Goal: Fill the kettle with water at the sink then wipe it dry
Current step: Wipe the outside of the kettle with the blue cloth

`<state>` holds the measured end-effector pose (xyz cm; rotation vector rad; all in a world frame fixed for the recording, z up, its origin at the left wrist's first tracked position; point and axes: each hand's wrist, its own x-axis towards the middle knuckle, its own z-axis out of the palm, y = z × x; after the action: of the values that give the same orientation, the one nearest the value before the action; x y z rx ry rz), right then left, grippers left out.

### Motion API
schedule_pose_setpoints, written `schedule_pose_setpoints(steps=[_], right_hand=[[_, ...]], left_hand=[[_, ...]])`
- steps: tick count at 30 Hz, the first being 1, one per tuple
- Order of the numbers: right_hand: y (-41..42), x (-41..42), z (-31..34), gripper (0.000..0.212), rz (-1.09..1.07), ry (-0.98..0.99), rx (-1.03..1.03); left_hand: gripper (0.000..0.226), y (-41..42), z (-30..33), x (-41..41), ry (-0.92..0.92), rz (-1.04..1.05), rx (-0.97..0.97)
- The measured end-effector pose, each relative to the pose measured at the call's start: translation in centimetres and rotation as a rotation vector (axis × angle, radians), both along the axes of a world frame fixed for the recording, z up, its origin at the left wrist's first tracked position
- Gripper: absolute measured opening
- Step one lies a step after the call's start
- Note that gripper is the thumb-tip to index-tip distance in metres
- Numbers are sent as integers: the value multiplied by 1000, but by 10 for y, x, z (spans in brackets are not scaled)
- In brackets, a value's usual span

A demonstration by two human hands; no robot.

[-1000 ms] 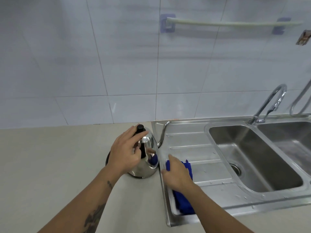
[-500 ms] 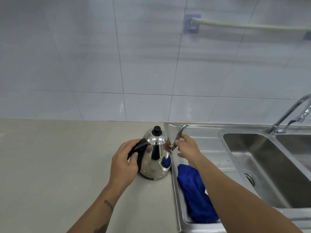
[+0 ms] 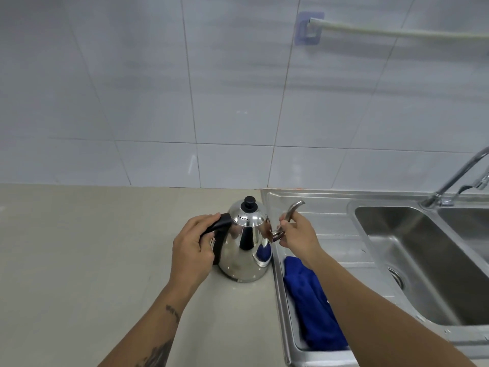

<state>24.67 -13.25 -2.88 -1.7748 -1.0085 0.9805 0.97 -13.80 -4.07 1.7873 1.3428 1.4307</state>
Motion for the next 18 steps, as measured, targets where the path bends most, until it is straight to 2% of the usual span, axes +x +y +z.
schedule_pose_setpoints(steps=[8, 18], right_hand=[[8, -5, 0, 14, -100, 60, 94], [94, -19, 6, 14, -161, 93, 179]], left_hand=[[45, 41, 18, -14, 36, -49, -2], [48, 145, 25, -30, 186, -29, 84]])
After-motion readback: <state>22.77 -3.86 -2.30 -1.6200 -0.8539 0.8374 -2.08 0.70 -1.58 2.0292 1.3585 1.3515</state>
